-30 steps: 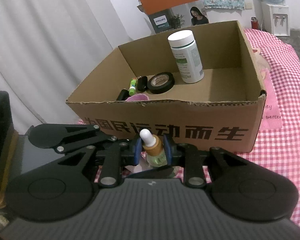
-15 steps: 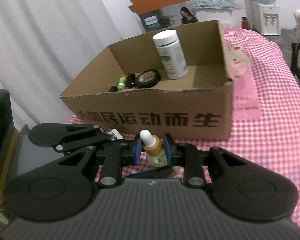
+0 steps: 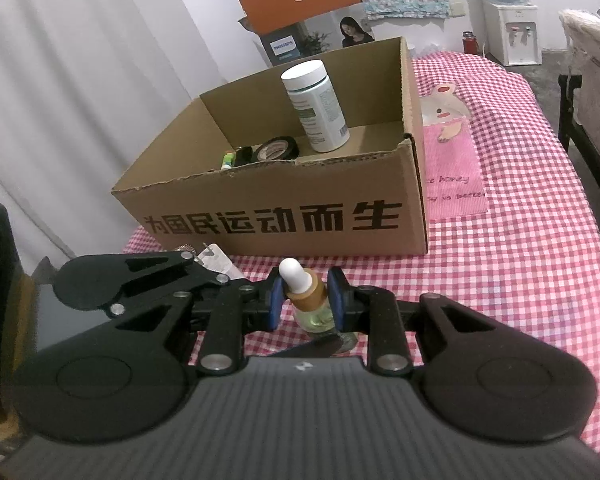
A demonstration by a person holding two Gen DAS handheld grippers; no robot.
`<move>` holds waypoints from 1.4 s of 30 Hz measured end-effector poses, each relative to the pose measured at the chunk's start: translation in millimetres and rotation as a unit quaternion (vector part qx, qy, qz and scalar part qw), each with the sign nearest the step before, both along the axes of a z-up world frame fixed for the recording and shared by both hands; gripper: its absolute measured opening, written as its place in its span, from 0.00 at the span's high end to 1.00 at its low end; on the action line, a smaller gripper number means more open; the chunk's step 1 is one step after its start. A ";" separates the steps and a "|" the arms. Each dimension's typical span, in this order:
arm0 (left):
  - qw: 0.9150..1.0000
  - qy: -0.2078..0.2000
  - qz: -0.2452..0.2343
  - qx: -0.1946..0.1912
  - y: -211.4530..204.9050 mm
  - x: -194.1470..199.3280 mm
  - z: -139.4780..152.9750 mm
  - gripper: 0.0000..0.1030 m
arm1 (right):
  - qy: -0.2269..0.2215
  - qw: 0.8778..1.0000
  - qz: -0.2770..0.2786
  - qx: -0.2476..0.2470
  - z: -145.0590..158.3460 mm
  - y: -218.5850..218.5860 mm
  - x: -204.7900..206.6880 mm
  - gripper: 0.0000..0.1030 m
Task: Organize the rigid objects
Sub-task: 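Lift the dropper bottle with the right tool and carry it over the box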
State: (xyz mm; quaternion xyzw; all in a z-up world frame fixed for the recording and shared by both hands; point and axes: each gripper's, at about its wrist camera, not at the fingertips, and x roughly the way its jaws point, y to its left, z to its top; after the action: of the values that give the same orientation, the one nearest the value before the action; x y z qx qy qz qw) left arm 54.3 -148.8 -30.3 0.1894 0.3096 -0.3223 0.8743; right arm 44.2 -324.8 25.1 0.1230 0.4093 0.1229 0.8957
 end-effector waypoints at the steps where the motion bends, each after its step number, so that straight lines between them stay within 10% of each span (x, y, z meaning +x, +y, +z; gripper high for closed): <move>1: 1.000 0.000 0.002 0.000 0.1 0.9 -1.1 0.59 | 0.000 1.000 0.001 0.000 0.1 0.0 0.0 0.77; 25: 1.000 0.002 0.007 0.004 -6.8 19.9 -21.9 0.67 | -0.002 1.000 0.008 0.001 0.0 -1.7 5.6 0.79; 42: 0.999 -0.033 0.010 -0.022 4.0 -9.8 20.1 0.68 | -0.054 0.998 0.017 -0.016 40.7 13.0 -23.8 0.79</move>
State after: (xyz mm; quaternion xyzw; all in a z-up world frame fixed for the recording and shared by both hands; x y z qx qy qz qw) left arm 44.5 -144.8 -10.2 0.1774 0.2754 -0.3143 0.8910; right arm 20.4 -311.7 65.9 0.0946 0.3645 0.1380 0.9160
